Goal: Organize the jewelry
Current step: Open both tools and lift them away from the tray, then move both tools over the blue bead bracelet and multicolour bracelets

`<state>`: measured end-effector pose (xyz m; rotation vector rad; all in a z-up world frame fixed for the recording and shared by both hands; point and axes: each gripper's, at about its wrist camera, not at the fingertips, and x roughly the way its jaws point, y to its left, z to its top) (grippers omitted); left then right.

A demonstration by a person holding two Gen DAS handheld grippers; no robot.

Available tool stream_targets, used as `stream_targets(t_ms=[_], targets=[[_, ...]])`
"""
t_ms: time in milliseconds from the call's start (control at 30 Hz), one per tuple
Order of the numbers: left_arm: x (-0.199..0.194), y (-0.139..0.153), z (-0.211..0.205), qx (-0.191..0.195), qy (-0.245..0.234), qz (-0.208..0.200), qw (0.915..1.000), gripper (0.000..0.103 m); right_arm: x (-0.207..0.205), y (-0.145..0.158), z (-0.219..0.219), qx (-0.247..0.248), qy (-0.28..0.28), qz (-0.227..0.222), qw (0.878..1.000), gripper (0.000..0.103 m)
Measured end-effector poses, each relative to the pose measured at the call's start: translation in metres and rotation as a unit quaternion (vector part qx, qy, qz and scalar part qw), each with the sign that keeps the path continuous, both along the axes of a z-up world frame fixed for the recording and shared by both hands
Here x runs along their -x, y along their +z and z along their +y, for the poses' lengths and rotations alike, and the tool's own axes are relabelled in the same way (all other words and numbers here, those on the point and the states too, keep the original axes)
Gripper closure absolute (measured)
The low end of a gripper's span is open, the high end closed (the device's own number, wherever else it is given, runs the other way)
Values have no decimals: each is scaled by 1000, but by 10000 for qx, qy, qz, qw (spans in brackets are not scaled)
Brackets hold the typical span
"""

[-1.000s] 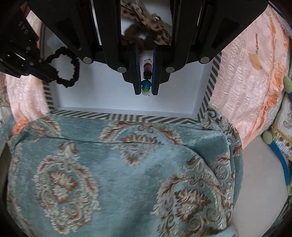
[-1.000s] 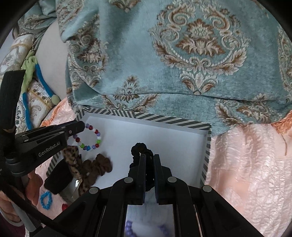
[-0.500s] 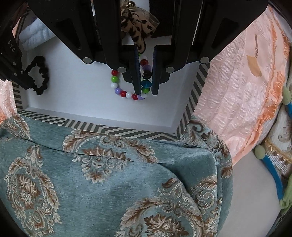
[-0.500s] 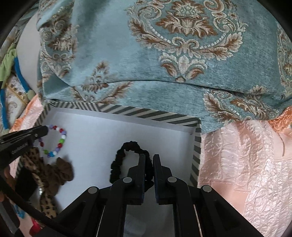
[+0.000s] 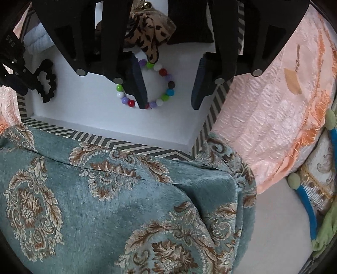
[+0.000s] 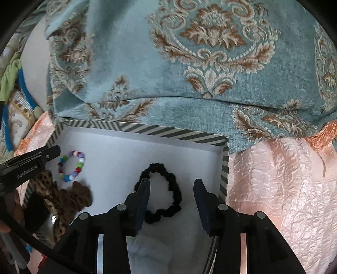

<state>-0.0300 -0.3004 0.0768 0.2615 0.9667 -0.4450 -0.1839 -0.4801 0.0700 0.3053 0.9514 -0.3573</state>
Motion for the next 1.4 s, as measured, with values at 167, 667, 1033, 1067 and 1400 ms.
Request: stream_targets(t_ms=[167, 667, 1033, 1067, 1400], targets=[[12, 12, 9, -4, -10, -89, 10000, 55, 10, 16, 15, -15, 72, -80, 9999, 59], [65, 72, 84, 386, -154, -124, 9991, 45, 70, 69, 72, 70, 363, -346, 9987, 56], [127, 81, 168, 417, -357, 56, 9985, 44, 148, 86, 101, 152, 454, -526, 9975, 41], [132, 78, 176, 412, -348, 101, 9985, 44, 154, 85, 103, 152, 445, -517, 9976, 41], [156, 41, 233, 383, 19, 484, 9981, 44, 199, 55, 118, -92, 418, -279, 9987, 40]])
